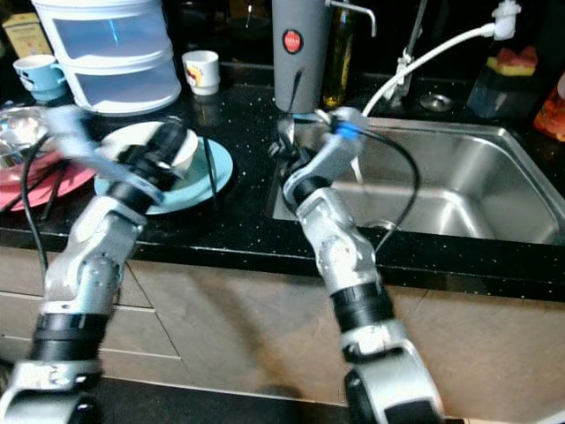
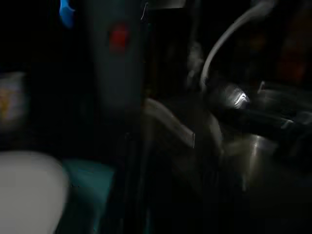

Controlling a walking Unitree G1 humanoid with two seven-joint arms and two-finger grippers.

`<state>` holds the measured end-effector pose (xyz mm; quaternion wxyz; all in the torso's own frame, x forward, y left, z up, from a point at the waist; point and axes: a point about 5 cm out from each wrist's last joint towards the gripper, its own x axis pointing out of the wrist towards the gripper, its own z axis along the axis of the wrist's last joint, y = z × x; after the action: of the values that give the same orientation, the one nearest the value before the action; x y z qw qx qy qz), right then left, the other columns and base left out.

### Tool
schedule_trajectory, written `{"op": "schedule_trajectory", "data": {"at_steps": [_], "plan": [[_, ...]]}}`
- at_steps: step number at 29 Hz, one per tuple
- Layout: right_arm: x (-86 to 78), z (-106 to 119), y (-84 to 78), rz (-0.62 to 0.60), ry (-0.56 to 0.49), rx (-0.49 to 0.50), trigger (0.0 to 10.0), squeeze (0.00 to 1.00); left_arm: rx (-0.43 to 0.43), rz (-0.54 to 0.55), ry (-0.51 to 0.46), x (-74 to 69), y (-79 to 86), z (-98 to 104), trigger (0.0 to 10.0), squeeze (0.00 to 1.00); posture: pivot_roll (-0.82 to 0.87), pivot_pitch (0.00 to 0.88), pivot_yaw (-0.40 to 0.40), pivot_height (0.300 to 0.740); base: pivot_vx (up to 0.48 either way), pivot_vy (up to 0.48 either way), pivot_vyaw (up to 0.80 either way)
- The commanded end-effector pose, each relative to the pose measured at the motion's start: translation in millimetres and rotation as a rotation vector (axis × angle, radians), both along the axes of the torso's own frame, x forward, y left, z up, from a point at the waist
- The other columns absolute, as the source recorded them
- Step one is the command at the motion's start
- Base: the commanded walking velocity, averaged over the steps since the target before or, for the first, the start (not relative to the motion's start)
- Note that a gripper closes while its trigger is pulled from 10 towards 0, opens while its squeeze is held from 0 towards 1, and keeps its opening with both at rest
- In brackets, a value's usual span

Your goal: Kitchen organization

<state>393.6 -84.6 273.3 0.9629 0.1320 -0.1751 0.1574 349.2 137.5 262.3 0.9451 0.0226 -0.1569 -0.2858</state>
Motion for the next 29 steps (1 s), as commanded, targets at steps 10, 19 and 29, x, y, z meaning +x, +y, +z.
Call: {"op": "schedule_trajectory", "data": {"at_steps": [10,19,29], "plan": [[23.3,10,-15.1,-0.182,-0.015,-0.349,10.0,0.00,0.221,-0.150,0.021,12.4,-19.6,2,10.0,0.00,0.13,0.084,0.032,0.740,0.000,0.000,0.00],[30.1,-17,-19.4,-0.189,0.111,-0.718,10.0,0.00,0.373,-0.191,0.094,20.2,-20.7,-11,10.0,0.00,0.14,0.106,0.045,0.740,0.000,0.000,0.00],[29.7,-46,-33.5,-0.191,0.231,-0.928,10.0,0.00,0.404,-0.198,0.101,26.0,-17.0,-12,10.0,0.00,0.14,0.113,0.048,0.740,0.000,0.000,0.00]]}}
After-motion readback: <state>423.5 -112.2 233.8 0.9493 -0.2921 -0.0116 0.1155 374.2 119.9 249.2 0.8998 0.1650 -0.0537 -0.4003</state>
